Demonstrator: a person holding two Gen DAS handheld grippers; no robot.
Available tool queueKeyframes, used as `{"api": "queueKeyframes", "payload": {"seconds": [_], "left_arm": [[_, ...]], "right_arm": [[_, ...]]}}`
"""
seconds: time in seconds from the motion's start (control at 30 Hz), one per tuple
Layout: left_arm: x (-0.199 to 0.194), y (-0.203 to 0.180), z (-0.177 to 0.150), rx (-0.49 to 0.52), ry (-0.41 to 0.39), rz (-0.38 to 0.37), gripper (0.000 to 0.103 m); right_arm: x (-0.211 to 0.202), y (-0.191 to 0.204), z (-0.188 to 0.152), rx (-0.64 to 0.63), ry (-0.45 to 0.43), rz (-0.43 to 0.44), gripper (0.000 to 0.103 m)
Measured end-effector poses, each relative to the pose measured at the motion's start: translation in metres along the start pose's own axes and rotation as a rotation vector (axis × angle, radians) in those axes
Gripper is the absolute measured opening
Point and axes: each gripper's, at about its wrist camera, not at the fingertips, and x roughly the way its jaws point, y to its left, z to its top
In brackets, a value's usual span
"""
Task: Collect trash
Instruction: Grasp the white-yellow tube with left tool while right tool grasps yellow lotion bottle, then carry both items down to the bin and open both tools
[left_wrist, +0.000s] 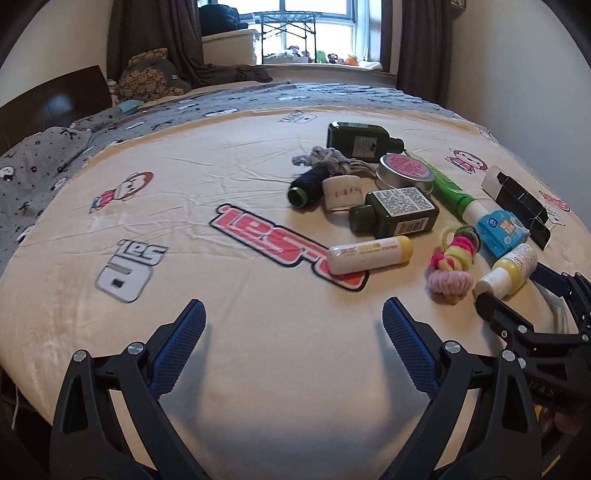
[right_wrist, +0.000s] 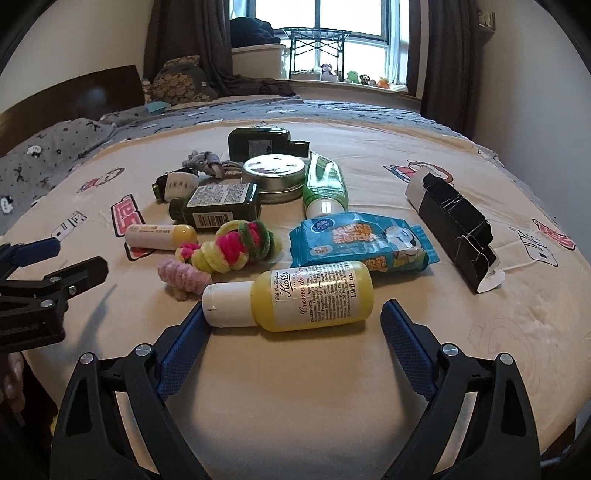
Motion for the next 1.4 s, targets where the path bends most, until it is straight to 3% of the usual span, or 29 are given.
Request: {"api": "queueKeyframes", "payload": {"seconds": [0.03, 0.47, 0.63, 0.67, 0.73, 0.9, 1.23, 1.4], "left_arm": [[0.006, -0.004, 0.003, 0.007, 0.007, -0.005, 0.088], [0.044, -0.037, 0.025, 0.017, 0.044, -0.085, 0.084], [0.051, -0.039, 0.030, 0.026, 0.053, -0.081, 0.070], [0.050, -0.039, 0.030, 0.030, 0.053, -0.080, 0.061], [0.045, -0.038, 0.027, 0.033, 0.057, -0.083, 0.061], [0.019, -0.031, 0.005, 0.042, 0.043, -0.104, 0.061], [-0.068, -0.021, -0.071, 0.075, -0.017, -0.119, 0.061], [-0.083, -0.022, -0.117, 0.083, 0.030, -0.144, 0.061]], "right_arm": [[0.002, 0.000, 0.001, -0.003, 0.000, -0.002, 0.085], [-0.019, -0.033, -0.012, 0.061, 0.000, -0.040, 0.085], [-0.024, -0.034, -0.018, 0.073, -0.004, -0.052, 0.085], [-0.026, -0.034, -0.019, 0.073, -0.003, -0.053, 0.085], [-0.029, -0.031, -0.020, 0.075, -0.003, -0.050, 0.085], [-0.044, -0.023, -0.030, 0.059, 0.001, -0.035, 0.084], [-0.091, -0.006, -0.070, 0.024, 0.008, 0.015, 0.084], [-0.103, 0.001, -0.096, 0.007, 0.049, 0.042, 0.084]]}}
